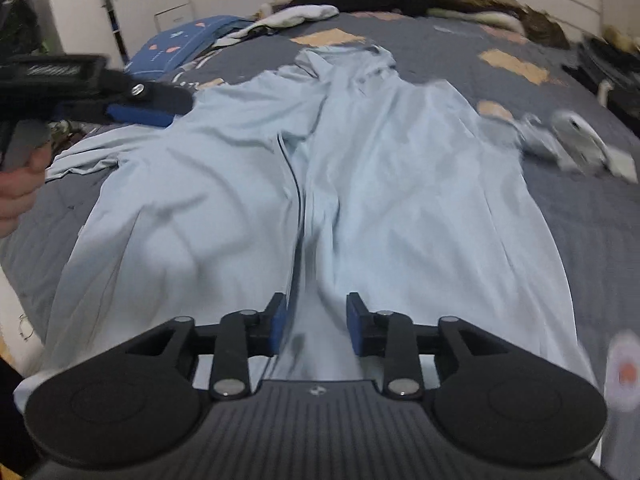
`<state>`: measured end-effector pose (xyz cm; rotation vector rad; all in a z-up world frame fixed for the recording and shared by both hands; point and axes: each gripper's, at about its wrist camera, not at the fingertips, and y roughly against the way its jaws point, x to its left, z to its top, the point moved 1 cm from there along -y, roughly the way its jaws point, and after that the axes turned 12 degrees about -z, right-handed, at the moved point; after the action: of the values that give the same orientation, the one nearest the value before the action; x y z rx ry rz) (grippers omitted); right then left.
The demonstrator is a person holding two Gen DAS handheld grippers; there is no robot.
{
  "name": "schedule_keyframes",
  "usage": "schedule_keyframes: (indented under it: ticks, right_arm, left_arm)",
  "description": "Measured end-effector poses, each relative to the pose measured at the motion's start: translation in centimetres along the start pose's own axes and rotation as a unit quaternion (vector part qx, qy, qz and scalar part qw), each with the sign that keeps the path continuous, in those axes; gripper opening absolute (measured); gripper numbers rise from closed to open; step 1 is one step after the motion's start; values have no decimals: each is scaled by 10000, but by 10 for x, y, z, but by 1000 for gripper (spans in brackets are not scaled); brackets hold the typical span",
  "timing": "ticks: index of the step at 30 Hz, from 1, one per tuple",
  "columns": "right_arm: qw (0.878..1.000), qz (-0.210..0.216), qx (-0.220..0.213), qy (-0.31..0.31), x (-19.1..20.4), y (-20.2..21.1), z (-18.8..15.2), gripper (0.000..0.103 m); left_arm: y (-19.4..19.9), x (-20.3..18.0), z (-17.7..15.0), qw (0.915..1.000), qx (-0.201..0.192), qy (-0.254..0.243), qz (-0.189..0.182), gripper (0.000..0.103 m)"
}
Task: Fold clothes
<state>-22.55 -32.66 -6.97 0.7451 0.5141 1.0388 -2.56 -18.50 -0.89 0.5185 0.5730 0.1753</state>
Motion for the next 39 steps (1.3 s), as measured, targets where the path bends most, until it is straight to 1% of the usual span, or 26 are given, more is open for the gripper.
schedule_keyframes:
  ticks: [3, 5, 7, 8, 9, 10, 11, 12, 13, 15, 16, 17, 19, 20, 22, 24, 26, 28, 30, 33, 36, 37, 39]
  right_arm:
    - [9998, -35, 101, -141, 3, 5, -21, 35]
    - [9997, -120, 163, -131, 7, -2, -30, 35]
    - [9998, -162, 72, -134, 9, -7, -35, 35]
    - [9999, -81, 79, -64, 10, -7, -35, 34]
    - [10000, 7, 90, 11, 11, -6, -35, 31]
    - [9999, 94, 102, 85, 13, -5, -36, 22]
    - [9996, 181, 113, 160, 14, -4, -36, 9]
    - [9991, 352, 137, 213, 14, 1, -36, 7]
    - [9981, 529, 162, 265, 14, 6, -37, 2]
    - [9968, 727, 145, 284, 12, 16, -38, 2]
    - [9971, 719, 117, 206, 10, 21, -38, 2]
    - [9974, 705, 88, 123, 7, 27, -38, 4]
    - [9982, 521, -36, -297, -9, 40, -38, 6]
    - [9977, 497, -82, -443, -18, 47, -37, 7]
    - [9984, 214, -286, -436, -34, 65, -38, 7]
    - [9987, -167, -394, -280, -53, 78, -42, 13]
    - [9970, -600, -349, -352, -78, 84, -47, 27]
    - [9957, -773, -221, -457, -93, 87, -52, 30]
    - [9962, -653, -259, -523, -97, 91, -59, 31]
    - [9955, -401, -428, -748, -89, 88, -64, 35]
    - [9934, -195, -514, -1011, -79, 80, -64, 37]
    - [9928, -69, -519, -1081, -73, 76, -63, 37]
    - [9929, 250, -575, -1012, -55, 75, -63, 37]
  left_arm:
    - [-4, -6, 0, 10000, 20, -29, -9, 70]
    - [-6, -10, -1, 10000, 20, -43, -25, 70]
    - [-7, -15, -1, 10000, 5, -83, -44, 70]
    - [-7, -18, -1, 9999, -5, -95, -55, 70]
    - [-8, -20, -1, 9999, -12, -103, -62, 70]
    - [-8, -21, -1, 9999, -17, -108, -67, 70]
    - [-8, -22, 0, 9999, -22, -115, -73, 70]
    - [-9, -23, 1, 9999, -28, -123, -80, 70]
    - [-9, -25, 1, 9999, -33, -132, -87, 70]
    - [-11, -28, 3, 9998, -47, -143, -107, 70]
    - [-12, -29, 3, 9998, -50, -146, -122, 70]
    - [-12, -30, 3, 9998, -45, -163, -134, 70]
    - [-13, -33, 2, 9997, -27, -210, -153, 70]
    - [-13, -34, 2, 9996, -8, -225, -160, 70]
    - [-12, -35, -1, 9995, 46, -283, -159, 70]
    - [-9, -35, -6, 9992, 100, -353, -131, 70]
    - [-6, -34, -13, 9989, 204, -412, -66, 70]
    - [-4, -33, -21, 9983, 330, -478, 10, 70]
    - [-1, -34, -30, 9972, 473, -577, 88, 70]
    - [4, -35, -41, 9961, 568, -613, 273, 70]
    - [12, -31, -48, 9969, 481, -442, 443, 70]
    - [14, -29, -51, 9972, 453, -356, 486, 70]
    - [21, -26, -58, 9975, 387, -182, 564, 70]
